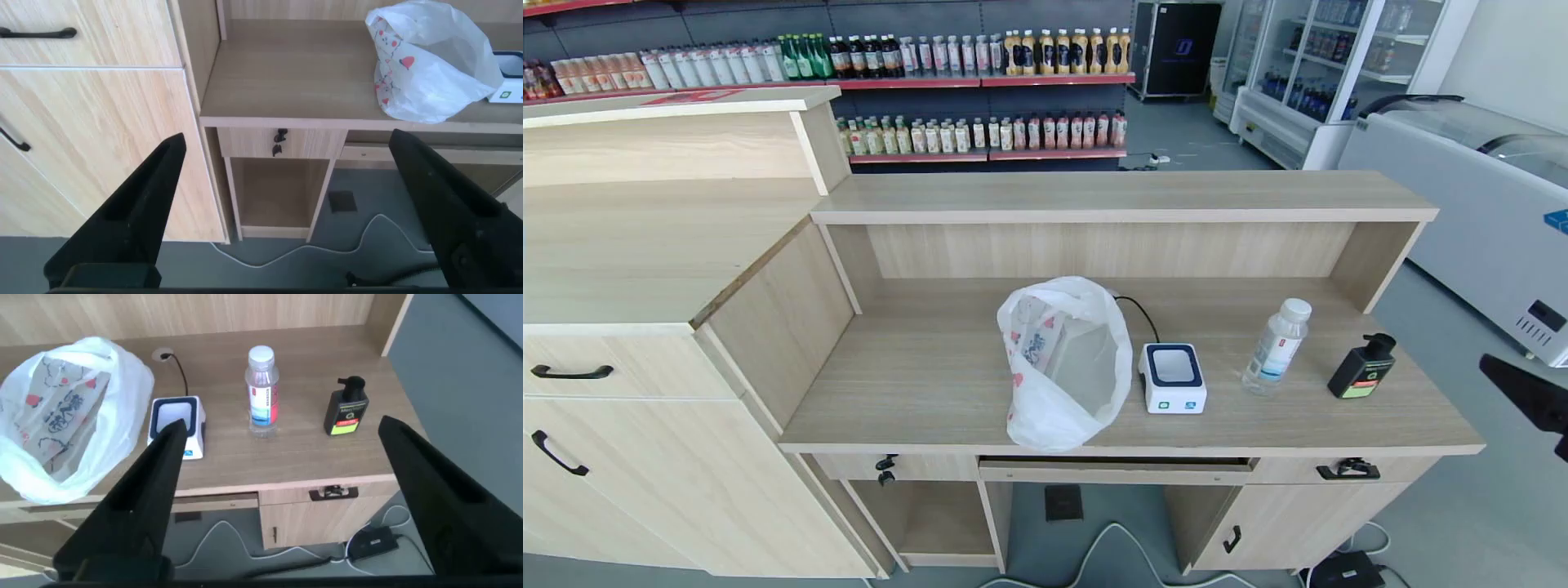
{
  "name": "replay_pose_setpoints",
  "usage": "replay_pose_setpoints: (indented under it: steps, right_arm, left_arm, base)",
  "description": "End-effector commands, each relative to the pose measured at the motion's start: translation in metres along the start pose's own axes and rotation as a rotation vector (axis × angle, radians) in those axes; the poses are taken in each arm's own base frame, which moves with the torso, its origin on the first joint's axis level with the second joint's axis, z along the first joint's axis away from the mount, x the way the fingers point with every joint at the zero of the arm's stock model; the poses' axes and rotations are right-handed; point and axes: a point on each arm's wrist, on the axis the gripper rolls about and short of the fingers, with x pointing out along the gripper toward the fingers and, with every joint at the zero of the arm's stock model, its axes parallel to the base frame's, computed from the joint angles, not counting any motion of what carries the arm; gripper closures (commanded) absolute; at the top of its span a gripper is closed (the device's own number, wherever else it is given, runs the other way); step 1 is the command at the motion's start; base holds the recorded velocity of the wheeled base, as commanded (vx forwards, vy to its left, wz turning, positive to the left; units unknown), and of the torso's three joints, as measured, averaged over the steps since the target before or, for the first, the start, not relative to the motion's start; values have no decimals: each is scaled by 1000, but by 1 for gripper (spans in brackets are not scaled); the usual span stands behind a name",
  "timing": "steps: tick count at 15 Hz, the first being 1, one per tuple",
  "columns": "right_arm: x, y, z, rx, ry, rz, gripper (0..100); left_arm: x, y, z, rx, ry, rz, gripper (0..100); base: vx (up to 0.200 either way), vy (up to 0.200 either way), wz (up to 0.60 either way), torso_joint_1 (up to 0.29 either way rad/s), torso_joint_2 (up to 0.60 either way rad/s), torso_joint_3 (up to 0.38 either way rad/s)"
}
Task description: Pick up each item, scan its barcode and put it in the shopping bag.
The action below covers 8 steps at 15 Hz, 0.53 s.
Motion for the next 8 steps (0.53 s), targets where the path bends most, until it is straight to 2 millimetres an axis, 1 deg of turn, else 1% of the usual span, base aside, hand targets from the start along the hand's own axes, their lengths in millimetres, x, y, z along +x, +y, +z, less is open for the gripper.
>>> replay_pose_setpoints:
  steps: [1, 2, 3, 5, 6, 8]
  right_arm:
    - [92, -13, -41, -21, 107, -69, 0]
    - [109, -18, -55, -37, 135, -89, 0]
    - [116, -26, -67, -37, 183, -114, 0]
    - [127, -33, -83, -32, 247, -132, 0]
    - [135, -34, -88, -32, 239, -134, 0]
    - [158, -36, -99, -65, 187, -132, 0]
  left_arm:
    - [0, 0, 0, 0, 0, 0, 0]
    - [0, 0, 0, 0, 0, 0, 0]
    - [0, 0, 0, 0, 0, 0, 0]
    - [0, 0, 0, 0, 0, 0, 0]
    - [0, 0, 0, 0, 0, 0, 0]
    - [0, 0, 0, 0, 0, 0, 0]
  base:
    - [0, 0, 0, 0, 0, 0]
    - [0, 0, 0, 0, 0, 0]
    - [0, 0, 0, 0, 0, 0]
    - [0, 0, 0, 0, 0, 0]
    - [0, 0, 0, 0, 0, 0]
    - [0, 0, 0, 0, 0, 0]
